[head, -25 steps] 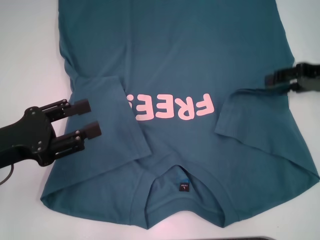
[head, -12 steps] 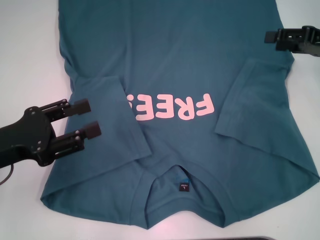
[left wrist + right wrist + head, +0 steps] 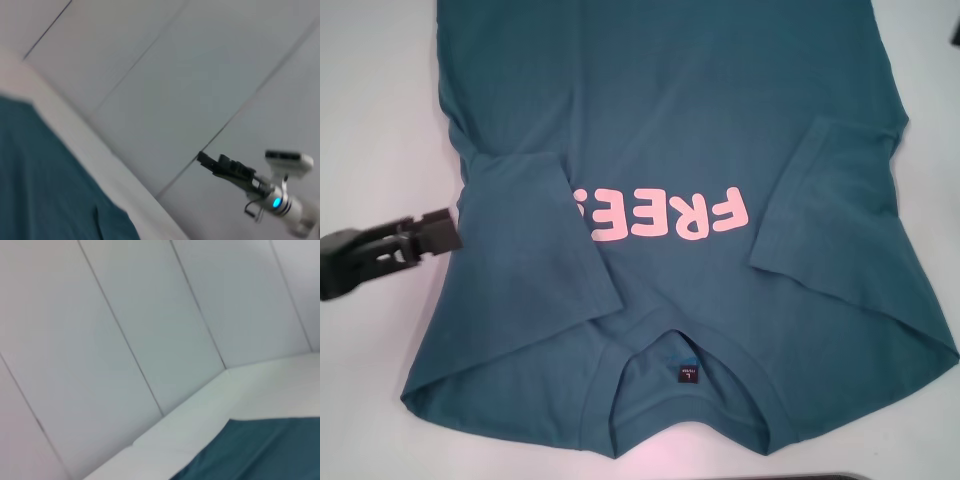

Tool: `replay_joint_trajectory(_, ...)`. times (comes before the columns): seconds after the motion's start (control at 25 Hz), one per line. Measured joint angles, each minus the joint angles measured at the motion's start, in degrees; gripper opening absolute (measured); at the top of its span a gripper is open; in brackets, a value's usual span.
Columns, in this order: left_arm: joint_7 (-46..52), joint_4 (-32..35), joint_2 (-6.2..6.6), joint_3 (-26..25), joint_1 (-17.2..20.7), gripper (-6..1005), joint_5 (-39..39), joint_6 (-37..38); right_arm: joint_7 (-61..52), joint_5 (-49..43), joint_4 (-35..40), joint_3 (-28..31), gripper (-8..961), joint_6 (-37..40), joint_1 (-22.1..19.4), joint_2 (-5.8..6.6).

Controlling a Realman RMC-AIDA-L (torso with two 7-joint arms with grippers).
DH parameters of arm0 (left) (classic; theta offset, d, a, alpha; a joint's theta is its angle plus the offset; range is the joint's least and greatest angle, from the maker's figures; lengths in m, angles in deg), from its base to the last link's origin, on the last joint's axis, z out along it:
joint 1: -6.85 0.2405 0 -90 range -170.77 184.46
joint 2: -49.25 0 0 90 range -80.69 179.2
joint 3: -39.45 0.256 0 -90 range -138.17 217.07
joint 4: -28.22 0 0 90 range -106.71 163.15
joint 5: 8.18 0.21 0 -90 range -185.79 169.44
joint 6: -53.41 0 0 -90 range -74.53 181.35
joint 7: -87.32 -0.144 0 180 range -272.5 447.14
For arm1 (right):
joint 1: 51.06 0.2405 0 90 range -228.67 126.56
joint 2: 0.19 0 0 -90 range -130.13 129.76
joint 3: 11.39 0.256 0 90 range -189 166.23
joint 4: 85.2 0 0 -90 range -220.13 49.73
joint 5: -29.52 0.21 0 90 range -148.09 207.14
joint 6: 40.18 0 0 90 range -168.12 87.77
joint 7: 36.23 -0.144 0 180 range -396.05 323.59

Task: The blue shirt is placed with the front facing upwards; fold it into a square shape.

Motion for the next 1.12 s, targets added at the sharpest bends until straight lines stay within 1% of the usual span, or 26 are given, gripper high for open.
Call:
replay_joint_trajectory(0.04, 4.36, 0.41, 0.83, 0.22, -0.03, 642, 0.04, 0.36, -2.17, -0.82, 0.60, -0.10, 661, 1.14, -0.62, 0.43)
replay_joint_trajectory(0.08, 7.63, 0.81, 1.35, 0.36, -0.01, 642, 0.02, 0.61, -5.13, -1.77, 1.15, -0.13, 661, 2.18, -1.12, 0.82)
replay_joint_trajectory(0.2, 19.97, 3.86, 3.75, 0.12, 0.11, 642, -0.18, 0.96, -11.82, -3.19, 1.88, 0.22, 661, 4.42, -2.41, 1.27)
replay_joint_trajectory(0.24, 22.46, 4.84, 4.45, 0.29, 0.15, 642, -0.11, 1.00, -13.80, -3.25, 1.91, 0.39, 661, 5.24, -2.84, 1.30)
replay_joint_trajectory(0.28, 25.41, 6.48, 5.58, 0.85, 0.23, 642, 0.07, 1.09, -15.45, -3.26, 1.91, 0.52, 661, 5.96, -3.17, 1.30)
replay_joint_trajectory(0.32, 26.85, 7.63, 6.33, 1.52, 0.41, 642, 0.17, 1.21, -16.71, -3.28, 1.91, 0.59, 660, 6.50, -3.38, 1.31)
replay_joint_trajectory(0.36, 28.12, 8.61, 7.01, 2.35, 0.77, 642, 0.34, 1.28, -18.00, -3.29, 1.86, 0.59, 659, 6.99, -3.63, 1.32)
replay_joint_trajectory(0.4, 28.80, 9.09, 7.37, 3.00, 1.24, 642, 0.62, 1.25, -19.25, -3.34, 1.74, 0.44, 658, 7.37, -3.90, 1.31)
replay_joint_trajectory(0.56, 29.62, 8.62, 7.56, 3.60, 3.71, 642, 4.71, -0.08, -21.57, -5.44, 1.47, 0.17, 656, 7.51, -4.46, 0.81)
replay_joint_trajectory(0.76, 28.19, 7.77, 7.24, 3.71, 5.80, 642, 7.33, -1.48, -22.14, -8.54, 0.81, 0.08, 656, 7.27, -4.41, 0.53)
replay_joint_trajectory(0.92, 28.12, 7.81, 7.14, 3.65, 6.06, 643, 10.76, -3.26, -21.97, -9.76, -0.21, -0.14, 656, 5.93, -3.80, -0.12)
replay_joint_trajectory(0.96, 28.13, 7.92, 6.96, 3.78, 6.01, 643, 11.53, -3.69, -21.87, -9.83, -0.24, -0.19, 656, 5.27, -3.62, -0.48)
replay_joint_trajectory(1.12, 28.23, 7.88, 6.18, 3.96, 5.45, 643, 13.81, -4.84, -21.88, -9.85, -0.29, -0.22, 656, 5.00, -3.42, -0.67)
